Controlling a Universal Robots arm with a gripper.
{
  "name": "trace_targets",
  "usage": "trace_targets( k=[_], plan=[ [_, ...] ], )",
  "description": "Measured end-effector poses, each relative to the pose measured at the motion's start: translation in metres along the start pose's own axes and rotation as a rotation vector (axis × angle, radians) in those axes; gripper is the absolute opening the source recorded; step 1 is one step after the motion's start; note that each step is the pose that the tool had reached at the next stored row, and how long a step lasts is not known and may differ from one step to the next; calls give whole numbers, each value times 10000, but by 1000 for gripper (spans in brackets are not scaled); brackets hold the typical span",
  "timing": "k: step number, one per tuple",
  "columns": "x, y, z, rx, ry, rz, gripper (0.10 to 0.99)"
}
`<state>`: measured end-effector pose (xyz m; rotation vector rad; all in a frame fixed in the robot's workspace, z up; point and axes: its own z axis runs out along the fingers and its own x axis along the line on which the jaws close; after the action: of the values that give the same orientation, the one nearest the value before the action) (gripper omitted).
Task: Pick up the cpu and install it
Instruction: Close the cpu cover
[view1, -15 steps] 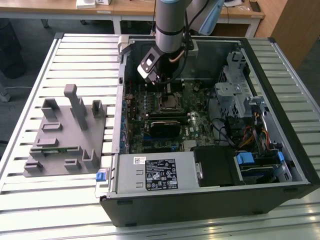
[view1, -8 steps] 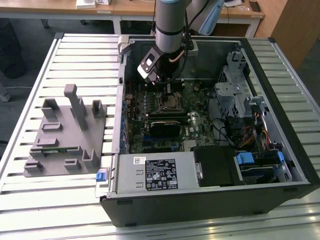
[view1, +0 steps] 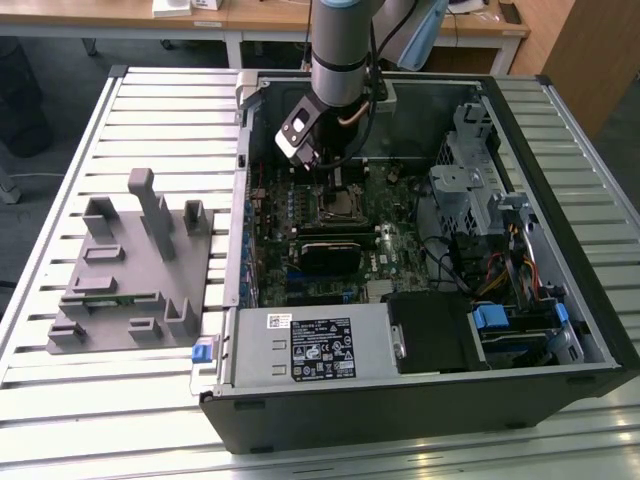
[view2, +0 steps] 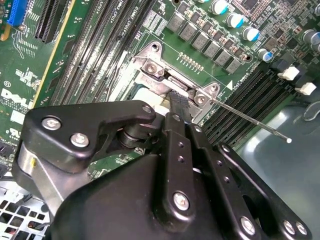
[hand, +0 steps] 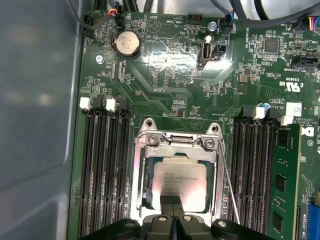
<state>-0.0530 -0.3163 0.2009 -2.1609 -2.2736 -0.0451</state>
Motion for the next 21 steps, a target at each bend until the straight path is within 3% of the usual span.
trace_targets(
  k=[10, 16, 21],
  plan=[
    [-2, 52, 20, -3, 3, 0, 106],
    [0, 54, -66, -3, 4, 0, 106],
    [-1, 73, -69, -1, 3, -1, 106]
  ],
)
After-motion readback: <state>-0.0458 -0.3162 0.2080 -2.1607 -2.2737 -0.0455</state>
